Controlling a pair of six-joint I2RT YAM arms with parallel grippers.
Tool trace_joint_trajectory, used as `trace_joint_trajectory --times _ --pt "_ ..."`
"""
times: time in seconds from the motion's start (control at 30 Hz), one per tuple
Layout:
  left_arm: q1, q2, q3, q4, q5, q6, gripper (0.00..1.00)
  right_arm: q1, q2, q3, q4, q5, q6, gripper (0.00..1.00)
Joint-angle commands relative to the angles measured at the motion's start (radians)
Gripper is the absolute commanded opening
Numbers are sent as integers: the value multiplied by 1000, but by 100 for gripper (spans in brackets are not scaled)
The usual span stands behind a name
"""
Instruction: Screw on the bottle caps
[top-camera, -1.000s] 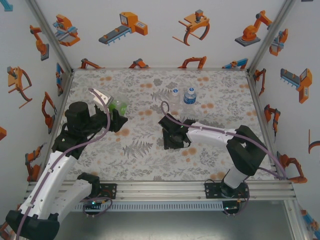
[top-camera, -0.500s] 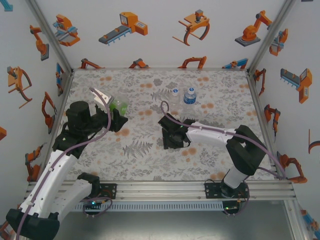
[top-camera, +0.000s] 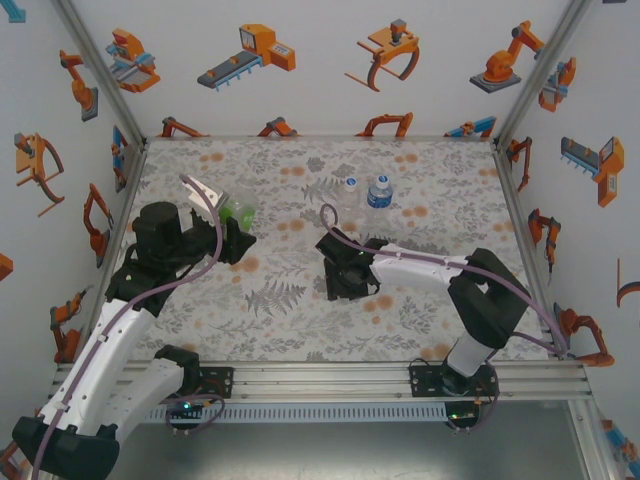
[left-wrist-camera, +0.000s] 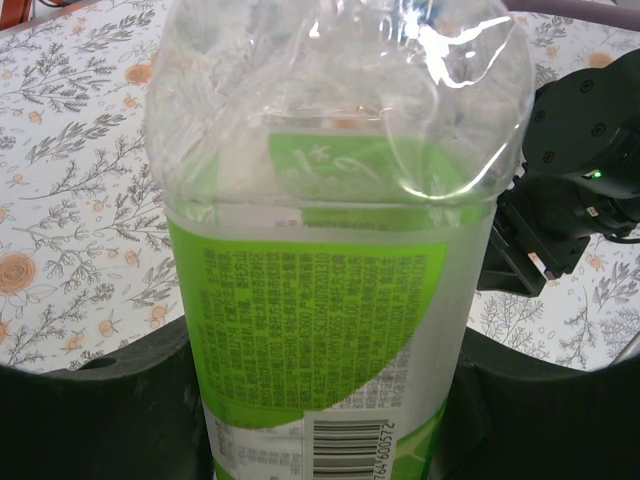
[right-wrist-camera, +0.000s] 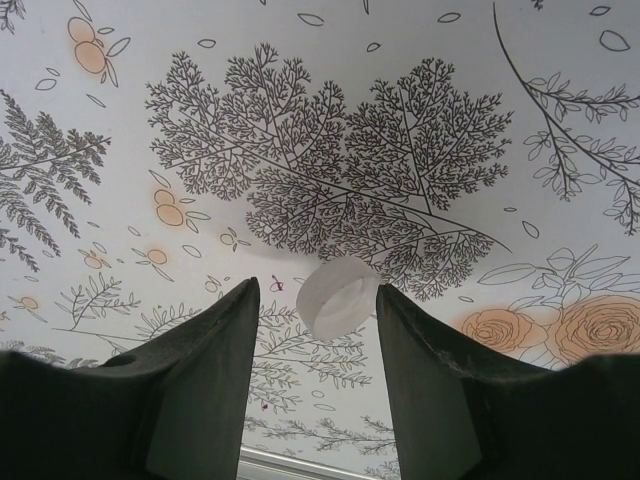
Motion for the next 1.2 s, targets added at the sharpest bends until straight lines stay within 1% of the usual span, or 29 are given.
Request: trace_joint_trajectory --times 0.0,0.2,0.27,0.37,0.47,0.6,0.7,0.83,0.93,1.0,1.07,1.17 --pt "6 0 12 -2 7 17 8 6 16 22 -24 3 13 49" --pt "6 3 14 -4 7 17 8 6 27 4 -6 -6 20 43" --pt "6 4 14 -6 7 18 8 6 33 -1 1 -7 23 39" --pt "6 5 15 -7 7 18 8 6 34 -2 12 -12 25 29" --pt "7 6 15 -7 4 18 8 6 30 -3 25 -14 28 23" --pt "6 9 15 -8 4 19 8 -13 5 -20 92 -46 40 20" --pt "7 14 15 -8 4 19 8 -54 -40 -89 264 -142 72 19" --pt "6 16 14 -8 2 20 8 -129 -97 -267 603 -287 163 20" --pt "6 20 12 -8 -1 21 8 -194 -106 -392 773 -360 229 25" --pt "7 24 13 -5 1 20 8 -231 -119 -460 817 -376 255 31" --pt "8 28 14 -5 2 20 8 -256 -146 -513 810 -369 258 35" --pt "8 35 15 -6 4 20 8 -268 -207 -531 695 -304 231 40"
